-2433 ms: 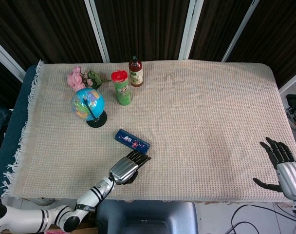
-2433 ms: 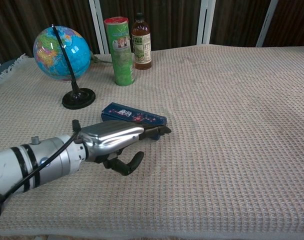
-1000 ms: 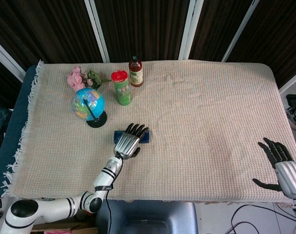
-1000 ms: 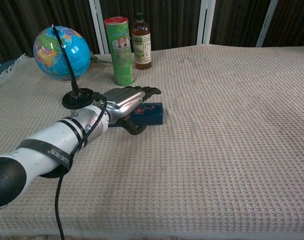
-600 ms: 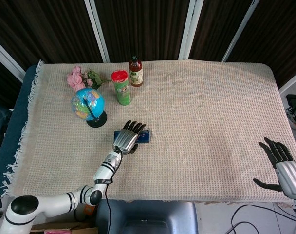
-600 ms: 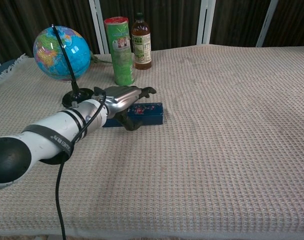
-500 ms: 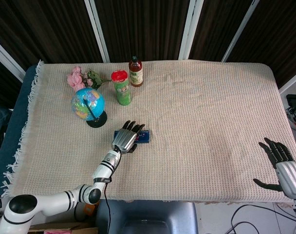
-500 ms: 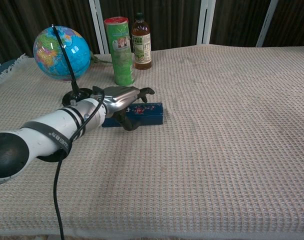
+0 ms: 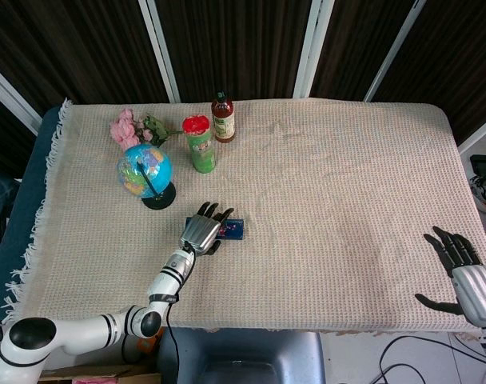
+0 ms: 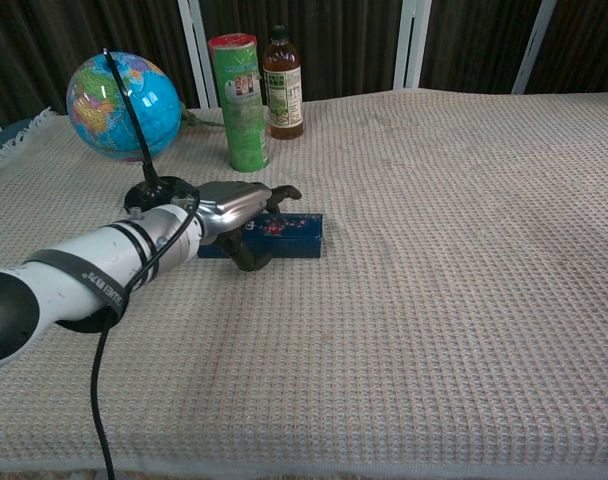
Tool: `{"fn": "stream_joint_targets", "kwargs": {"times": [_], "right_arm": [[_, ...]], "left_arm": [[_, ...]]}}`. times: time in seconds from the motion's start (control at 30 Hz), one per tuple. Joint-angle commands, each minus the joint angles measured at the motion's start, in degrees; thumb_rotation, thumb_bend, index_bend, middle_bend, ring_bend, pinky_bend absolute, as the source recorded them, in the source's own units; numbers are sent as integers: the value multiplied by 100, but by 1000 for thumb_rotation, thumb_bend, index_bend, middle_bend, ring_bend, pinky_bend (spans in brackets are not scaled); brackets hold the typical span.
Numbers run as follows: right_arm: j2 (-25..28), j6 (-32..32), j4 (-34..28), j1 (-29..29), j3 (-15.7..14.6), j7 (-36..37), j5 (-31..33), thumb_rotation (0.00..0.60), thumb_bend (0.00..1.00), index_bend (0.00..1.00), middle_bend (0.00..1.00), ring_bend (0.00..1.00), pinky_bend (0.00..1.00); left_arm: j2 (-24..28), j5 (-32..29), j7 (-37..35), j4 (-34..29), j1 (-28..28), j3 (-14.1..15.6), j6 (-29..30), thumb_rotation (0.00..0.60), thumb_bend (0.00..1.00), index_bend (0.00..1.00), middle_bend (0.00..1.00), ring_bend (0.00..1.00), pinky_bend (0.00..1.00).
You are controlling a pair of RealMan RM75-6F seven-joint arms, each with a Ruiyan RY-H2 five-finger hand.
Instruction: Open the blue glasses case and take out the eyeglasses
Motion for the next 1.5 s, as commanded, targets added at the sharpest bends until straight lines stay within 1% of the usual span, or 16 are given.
{"fn": "stream_joint_targets", "kwargs": {"times": [0.03,0.27,0.4,0.5,0.67,0.77,0.93,1.13,1.27,1.5], "right_arm": [[-1,0,-5,-1,-1,-10,1,600,177,0,0,0,0],[-24,-3,-11,4,2,-63,-3,600,177,0,0,0,0],[-28,-17,-30,9,2,-101,3,600,177,0,0,0,0],[-55,-13,-32,5,5,-157,11,600,177,0,0,0,0],[-73,-6,-45,4,12,-206,13,600,177,0,0,0,0],[-82,-6,-53,5,2,-238,-9,600,177,0,0,0,0],[-87,13,-43,-1,-19,-242,-55,600,177,0,0,0,0],[-70,51,-33,-12,-26,-195,-80,600,177,0,0,0,0],[-70,86,-17,-26,-32,-172,-99,600,178,0,0,0,0],[-62,124,-17,-37,-51,-152,-150,600,177,0,0,0,0]], "left_arm": [[101,48,-103,-157,67,82,2,600,386,0,291,55,0],[381,340,-115,-653,266,360,299,600,386,0,291,57,0],[457,388,-79,-788,311,431,370,600,385,0,295,62,0],[640,425,-55,-1118,456,626,441,600,385,0,302,70,0],[820,423,-48,-1479,583,843,430,600,385,0,306,78,0],[837,592,-24,-1659,663,978,559,600,385,0,307,80,0],[795,986,132,-1847,836,1201,960,600,385,0,310,89,0],[870,1094,291,-2144,998,1344,1161,600,385,0,312,96,1],[903,1057,439,-2291,1085,1408,1235,600,384,0,318,103,8],[719,915,640,-2336,1145,1338,1314,600,373,0,314,118,30]]}}
